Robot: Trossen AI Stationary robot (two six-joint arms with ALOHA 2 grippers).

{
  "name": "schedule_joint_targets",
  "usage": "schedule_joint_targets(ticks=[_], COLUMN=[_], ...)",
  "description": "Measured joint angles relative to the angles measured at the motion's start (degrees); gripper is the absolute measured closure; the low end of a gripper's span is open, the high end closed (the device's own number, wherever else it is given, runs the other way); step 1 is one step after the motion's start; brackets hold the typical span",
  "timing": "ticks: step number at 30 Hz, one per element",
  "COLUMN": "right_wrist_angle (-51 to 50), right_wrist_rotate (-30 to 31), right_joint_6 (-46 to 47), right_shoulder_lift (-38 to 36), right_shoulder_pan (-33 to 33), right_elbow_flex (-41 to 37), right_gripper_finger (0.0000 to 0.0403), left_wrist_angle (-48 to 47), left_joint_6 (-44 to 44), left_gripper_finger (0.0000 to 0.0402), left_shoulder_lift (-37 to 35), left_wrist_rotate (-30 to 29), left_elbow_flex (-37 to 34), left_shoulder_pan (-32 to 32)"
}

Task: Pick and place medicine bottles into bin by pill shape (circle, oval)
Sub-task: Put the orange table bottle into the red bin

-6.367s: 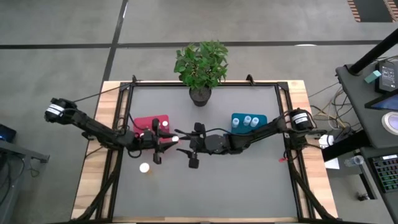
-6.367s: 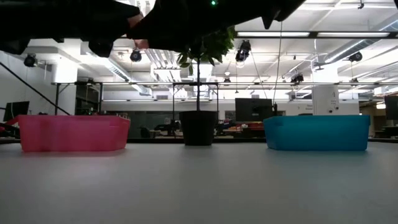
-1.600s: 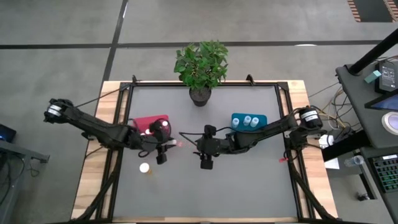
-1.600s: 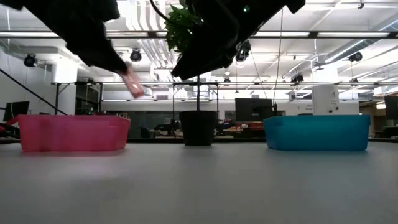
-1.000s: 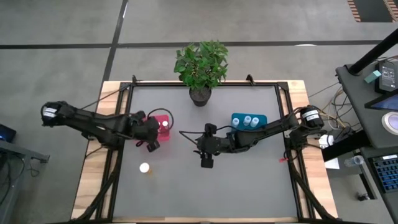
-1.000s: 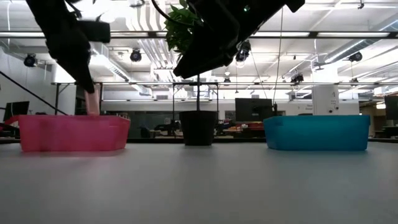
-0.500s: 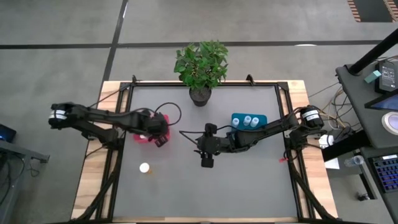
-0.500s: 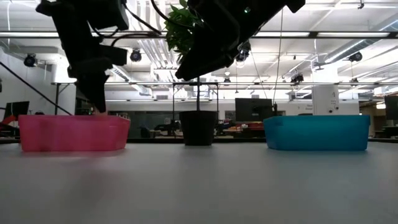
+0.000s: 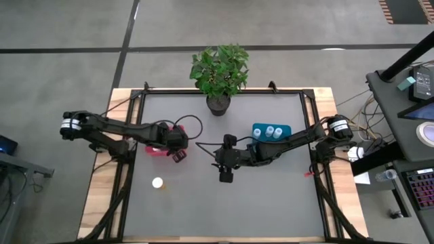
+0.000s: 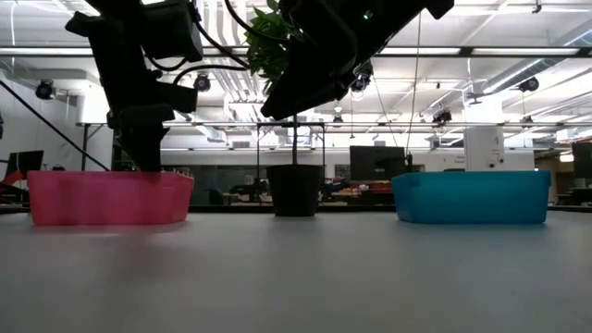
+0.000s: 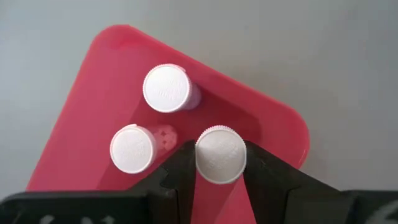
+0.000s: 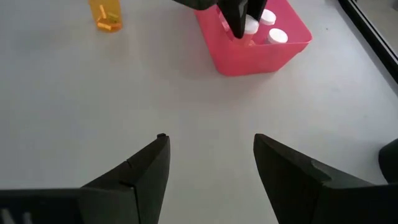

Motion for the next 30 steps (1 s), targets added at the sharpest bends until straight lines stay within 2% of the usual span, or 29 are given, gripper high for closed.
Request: schedule_joint_targets(ticks=[30], right_wrist_angle=[-0.3], right_wrist_rotate=[0.0], right_joint_6=[-0.1], right_shoulder_lift=[0.0], right_shoulder_pan=[0.0], right_elbow_flex=[0.0], right_gripper_finger=[0.0182], left_wrist_angle=[-0.2], left_joint_6=[-1.4], left_gripper_finger=[0.0299], left_shoulder_lift=[0.0], left_wrist_rotate=[0.0], left_elbow_flex=[-0.9], left_shoulder_pan=[0.0])
